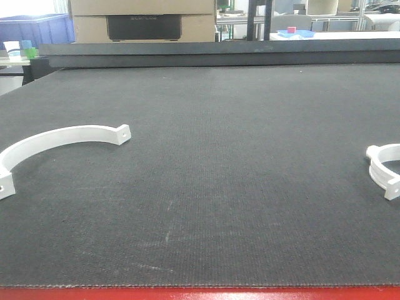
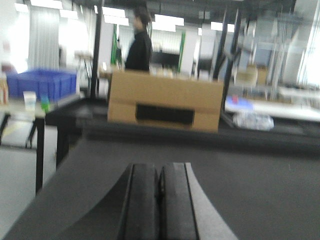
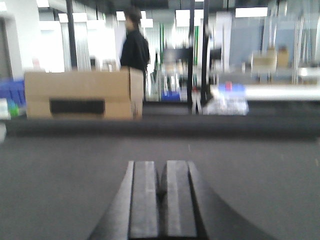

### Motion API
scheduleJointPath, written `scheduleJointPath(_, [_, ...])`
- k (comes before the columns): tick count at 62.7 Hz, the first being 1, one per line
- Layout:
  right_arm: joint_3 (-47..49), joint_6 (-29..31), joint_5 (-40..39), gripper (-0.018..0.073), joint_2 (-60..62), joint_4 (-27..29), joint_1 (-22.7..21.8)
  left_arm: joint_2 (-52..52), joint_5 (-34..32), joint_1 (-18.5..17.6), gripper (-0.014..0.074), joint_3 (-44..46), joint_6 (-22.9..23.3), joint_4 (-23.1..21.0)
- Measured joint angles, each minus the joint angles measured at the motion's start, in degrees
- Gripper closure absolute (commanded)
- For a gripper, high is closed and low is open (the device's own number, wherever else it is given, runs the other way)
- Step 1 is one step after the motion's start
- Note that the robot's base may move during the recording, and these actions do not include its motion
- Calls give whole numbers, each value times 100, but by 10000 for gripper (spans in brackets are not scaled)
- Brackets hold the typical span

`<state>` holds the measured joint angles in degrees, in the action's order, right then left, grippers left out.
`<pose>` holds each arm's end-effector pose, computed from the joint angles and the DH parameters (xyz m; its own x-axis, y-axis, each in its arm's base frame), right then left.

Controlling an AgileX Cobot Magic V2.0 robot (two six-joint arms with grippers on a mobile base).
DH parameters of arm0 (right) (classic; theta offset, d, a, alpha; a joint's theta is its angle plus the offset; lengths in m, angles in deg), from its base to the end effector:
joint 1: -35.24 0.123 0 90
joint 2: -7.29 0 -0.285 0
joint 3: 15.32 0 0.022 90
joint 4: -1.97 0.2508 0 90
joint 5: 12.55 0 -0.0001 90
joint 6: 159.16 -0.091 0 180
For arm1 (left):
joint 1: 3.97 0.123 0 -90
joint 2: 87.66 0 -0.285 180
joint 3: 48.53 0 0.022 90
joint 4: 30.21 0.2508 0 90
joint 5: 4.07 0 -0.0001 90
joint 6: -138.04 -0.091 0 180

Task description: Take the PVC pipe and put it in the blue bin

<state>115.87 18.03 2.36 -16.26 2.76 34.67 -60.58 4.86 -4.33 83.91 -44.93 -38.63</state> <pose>0.0620 -0.0003 0.3381 0.0480 0.0619 -0.9969 0.0034 0.9981 0.0621 0.0726 -0.0025 0.3506 0.1104 -0.0939 -0.9894 0.0393 0.9952 -0.0901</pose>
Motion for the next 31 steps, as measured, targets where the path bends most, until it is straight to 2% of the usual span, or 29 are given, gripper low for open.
scheduleJointPath(14, [1197, 0, 1575, 721, -1587, 10, 0, 1471, 1600, 0, 707, 1166, 0, 12])
scheduleJointPath(21, [1331, 0, 1864, 721, -2320, -38, 0, 2174, 1941, 0, 707, 1295, 0, 12])
scheduleJointPath(31, [1331, 0, 1977, 721, -3403, -135, 0, 2910, 2048, 0, 707, 1297, 0, 12])
